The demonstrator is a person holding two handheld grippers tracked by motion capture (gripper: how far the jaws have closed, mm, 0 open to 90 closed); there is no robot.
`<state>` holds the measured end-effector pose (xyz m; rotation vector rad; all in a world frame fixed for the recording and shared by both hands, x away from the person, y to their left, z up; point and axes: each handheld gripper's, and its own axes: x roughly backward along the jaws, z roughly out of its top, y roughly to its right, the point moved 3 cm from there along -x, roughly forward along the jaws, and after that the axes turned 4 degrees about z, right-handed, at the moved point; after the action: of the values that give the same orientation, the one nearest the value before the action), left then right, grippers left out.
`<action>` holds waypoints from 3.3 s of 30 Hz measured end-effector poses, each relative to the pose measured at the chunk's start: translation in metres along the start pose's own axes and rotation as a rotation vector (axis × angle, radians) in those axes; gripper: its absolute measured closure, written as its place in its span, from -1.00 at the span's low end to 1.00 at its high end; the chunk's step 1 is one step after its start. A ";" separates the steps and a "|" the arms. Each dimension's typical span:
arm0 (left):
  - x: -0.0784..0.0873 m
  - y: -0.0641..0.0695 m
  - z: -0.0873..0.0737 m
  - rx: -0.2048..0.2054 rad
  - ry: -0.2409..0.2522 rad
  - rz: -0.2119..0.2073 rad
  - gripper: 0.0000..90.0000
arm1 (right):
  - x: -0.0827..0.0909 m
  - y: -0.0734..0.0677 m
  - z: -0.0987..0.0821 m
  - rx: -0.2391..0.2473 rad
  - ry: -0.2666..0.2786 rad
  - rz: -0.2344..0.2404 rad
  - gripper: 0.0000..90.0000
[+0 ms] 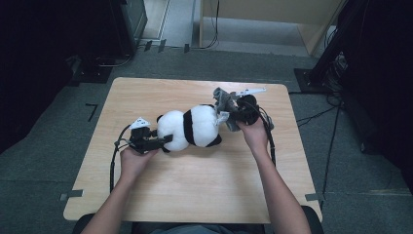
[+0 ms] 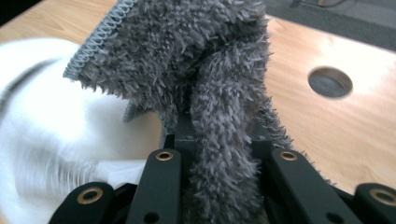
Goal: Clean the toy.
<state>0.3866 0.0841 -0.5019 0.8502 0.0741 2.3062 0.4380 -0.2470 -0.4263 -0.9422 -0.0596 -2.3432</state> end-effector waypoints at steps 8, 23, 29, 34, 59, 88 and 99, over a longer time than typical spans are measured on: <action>0.000 -0.001 0.000 0.005 -0.003 -0.002 -0.14 | -0.015 -0.020 0.005 0.037 -0.039 0.022 0.66; 0.000 -0.001 -0.001 -0.001 0.000 -0.003 -0.14 | -0.034 -0.011 -0.021 -0.048 -0.065 0.044 0.67; -0.001 -0.002 -0.001 0.005 0.003 -0.008 -0.14 | -0.046 -0.010 -0.039 -0.095 -0.060 0.071 0.68; -0.001 -0.003 -0.001 0.002 0.003 -0.010 -0.14 | -0.061 -0.010 -0.056 -0.110 -0.132 0.080 0.68; 0.001 -0.003 0.000 0.022 -0.008 -0.008 -0.10 | -0.021 0.005 -0.055 -0.072 -0.125 0.052 0.67; 0.003 -0.004 0.003 0.011 -0.026 -0.016 -0.09 | 0.007 -0.134 -0.032 0.285 -0.120 0.356 0.65; 0.003 -0.003 0.004 0.013 -0.030 -0.018 -0.09 | -0.018 -0.159 -0.072 0.343 -0.267 0.455 0.65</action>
<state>0.3891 0.0876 -0.4985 0.8874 0.0825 2.2780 0.3164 -0.1259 -0.4635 -0.9684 -0.3101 -1.7154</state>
